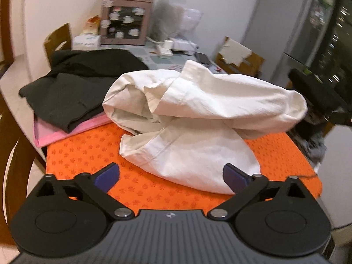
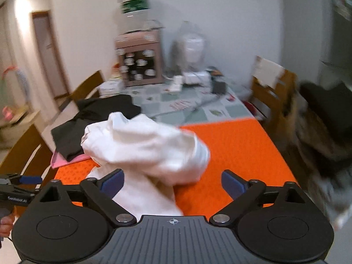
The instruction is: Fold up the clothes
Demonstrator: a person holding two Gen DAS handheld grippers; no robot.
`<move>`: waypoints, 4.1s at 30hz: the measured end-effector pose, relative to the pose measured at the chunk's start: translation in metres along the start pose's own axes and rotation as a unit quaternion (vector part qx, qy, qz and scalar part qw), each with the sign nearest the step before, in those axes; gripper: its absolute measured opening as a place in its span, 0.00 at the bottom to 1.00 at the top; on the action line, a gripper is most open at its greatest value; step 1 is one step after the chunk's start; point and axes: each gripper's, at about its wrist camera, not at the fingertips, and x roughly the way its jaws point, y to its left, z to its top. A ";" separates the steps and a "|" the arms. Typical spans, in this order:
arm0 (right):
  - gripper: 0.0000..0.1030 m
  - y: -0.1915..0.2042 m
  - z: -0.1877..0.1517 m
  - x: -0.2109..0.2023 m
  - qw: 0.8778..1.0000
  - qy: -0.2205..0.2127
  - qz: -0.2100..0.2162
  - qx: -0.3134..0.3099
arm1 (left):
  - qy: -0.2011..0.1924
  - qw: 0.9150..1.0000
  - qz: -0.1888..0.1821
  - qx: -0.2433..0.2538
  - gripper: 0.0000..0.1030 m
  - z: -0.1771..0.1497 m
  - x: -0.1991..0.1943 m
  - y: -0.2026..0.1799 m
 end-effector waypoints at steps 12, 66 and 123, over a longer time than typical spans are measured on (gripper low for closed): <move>0.76 -0.031 0.042 0.121 0.962 0.069 0.161 -0.209 | -0.001 0.982 0.132 -0.135 0.99 -0.027 0.011 -0.068; 0.85 -0.041 0.047 0.175 0.958 0.096 0.162 -0.217 | 0.038 0.985 0.123 -0.117 0.99 0.016 0.154 -0.101; 0.07 -0.271 0.067 0.057 0.994 0.048 -0.097 0.004 | -0.052 0.964 0.206 -0.163 0.09 0.027 -0.030 -0.057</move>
